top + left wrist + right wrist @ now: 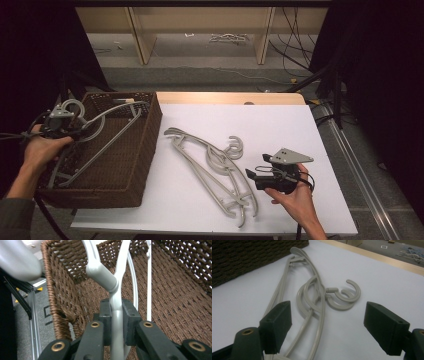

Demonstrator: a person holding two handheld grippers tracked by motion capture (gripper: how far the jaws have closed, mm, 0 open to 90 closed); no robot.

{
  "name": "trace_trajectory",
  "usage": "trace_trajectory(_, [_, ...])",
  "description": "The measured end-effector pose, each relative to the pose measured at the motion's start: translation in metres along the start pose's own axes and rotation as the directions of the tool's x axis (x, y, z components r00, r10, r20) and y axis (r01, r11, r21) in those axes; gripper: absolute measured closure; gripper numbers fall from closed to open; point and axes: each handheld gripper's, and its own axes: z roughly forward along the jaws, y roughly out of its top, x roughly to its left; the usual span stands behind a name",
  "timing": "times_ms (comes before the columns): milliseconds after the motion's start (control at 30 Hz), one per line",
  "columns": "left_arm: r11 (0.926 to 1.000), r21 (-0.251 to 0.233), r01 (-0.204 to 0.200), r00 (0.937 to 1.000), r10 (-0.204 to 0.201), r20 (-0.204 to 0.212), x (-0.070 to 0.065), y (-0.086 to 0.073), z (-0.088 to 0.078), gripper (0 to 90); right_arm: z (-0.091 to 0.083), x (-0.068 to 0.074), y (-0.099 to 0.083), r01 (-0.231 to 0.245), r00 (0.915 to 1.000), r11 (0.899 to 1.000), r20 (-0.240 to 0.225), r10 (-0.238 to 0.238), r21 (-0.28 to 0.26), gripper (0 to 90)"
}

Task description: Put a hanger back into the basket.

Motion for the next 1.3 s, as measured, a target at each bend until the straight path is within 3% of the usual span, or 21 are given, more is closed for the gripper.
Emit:
trace_trajectory(167, [0.9979, 0.051, -0.041, 0.9992, 0.041, 0.000, -0.003, 0.000, 0.017, 80.1, -0.001, 0.000, 0.000, 0.003, 1.0000, 1.000, 0.006, -0.003, 0.012, 23.4])
trace_trajectory(233, [0.9980, 0.059, -0.023, 0.9997, 0.024, -0.009, -0.006, -0.003, 0.023, 79.7, 0.002, 0.000, -0.001, -0.001, 1.0000, 1.000, -0.007, 0.000, -0.012, 23.4])
trace_trajectory(333, [0.9952, 0.091, -0.037, 0.9989, 0.039, -0.027, -0.004, -0.005, 0.027, 76.1, 0.001, -0.001, -0.001, -0.004, 1.0000, 1.000, -0.005, 0.004, 0.003, 23.3])
trace_trajectory(367, [0.9955, 0.085, -0.043, 0.9984, 0.046, -0.035, -0.003, -0.005, 0.027, 73.6, 0.001, -0.001, -0.001, -0.002, 1.0000, 1.000, -0.006, 0.002, 0.004, 23.2])
trace_trajectory(400, [0.9968, 0.080, -0.007, 0.9992, 0.010, -0.039, -0.003, -0.007, 0.025, 73.4, 0.002, -0.001, -0.002, -0.004, 1.0000, 1.000, -0.005, 0.004, 0.005, 23.2])
trace_trajectory(467, [0.9972, 0.073, 0.017, 0.9993, -0.014, -0.034, 0.000, -0.008, 0.023, 72.3, 0.002, -0.001, -0.002, -0.003, 1.0000, 1.000, -0.005, 0.003, 0.004, 23.0])
trace_trajectory(600, [0.9982, 0.053, 0.027, 0.9989, -0.025, -0.039, 0.002, -0.009, 0.016, 70.9, 0.002, -0.001, -0.002, -0.003, 1.0000, 1.000, -0.006, 0.003, 0.003, 23.0])
trace_trajectory(667, [0.9977, 0.025, 0.063, 0.9972, -0.062, -0.042, 0.000, -0.008, 0.011, 68.7, 0.002, -0.001, -0.002, -0.003, 1.0000, 1.000, -0.006, 0.003, 0.002, 23.0])
trace_trajectory(767, [0.9981, 0.003, 0.062, 0.9972, -0.062, -0.043, -0.001, -0.005, 0.002, 67.2, 0.002, -0.001, -0.002, -0.003, 1.0000, 1.000, -0.005, 0.003, 0.003, 23.0])
trace_trajectory(933, [0.9914, -0.060, 0.116, 0.9921, -0.119, -0.040, -0.004, 0.000, -0.019, 51.5, 0.002, -0.001, -0.002, -0.010, 0.9999, 1.000, -0.005, 0.010, 0.002, 23.0])
trace_trajectory(1067, [0.9747, -0.129, 0.182, 0.9819, -0.187, -0.029, -0.010, 0.002, -0.039, 39.4, 0.002, -0.001, -0.001, -0.005, 1.0000, 1.000, -0.006, 0.005, -0.001, 23.0])
trace_trajectory(1167, [0.9656, -0.172, 0.195, 0.9801, -0.198, -0.003, -0.019, 0.002, -0.049, 34.8, 0.002, -0.001, -0.002, -0.005, 1.0000, 1.000, 0.001, 0.005, -0.005, 23.0])
trace_trajectory(1267, [0.9455, -0.231, 0.230, 0.9732, -0.227, 0.040, -0.033, 0.000, -0.058, 31.9, 0.001, -0.001, -0.001, -0.007, 1.0000, 1.000, 0.006, 0.007, -0.021, 23.0])
trace_trajectory(1300, [0.9280, -0.260, 0.267, 0.9638, -0.256, 0.076, -0.040, -0.001, -0.062, 31.2, 0.001, -0.001, -0.001, -0.006, 0.9999, 1.000, 0.009, 0.006, -0.024, 23.0])
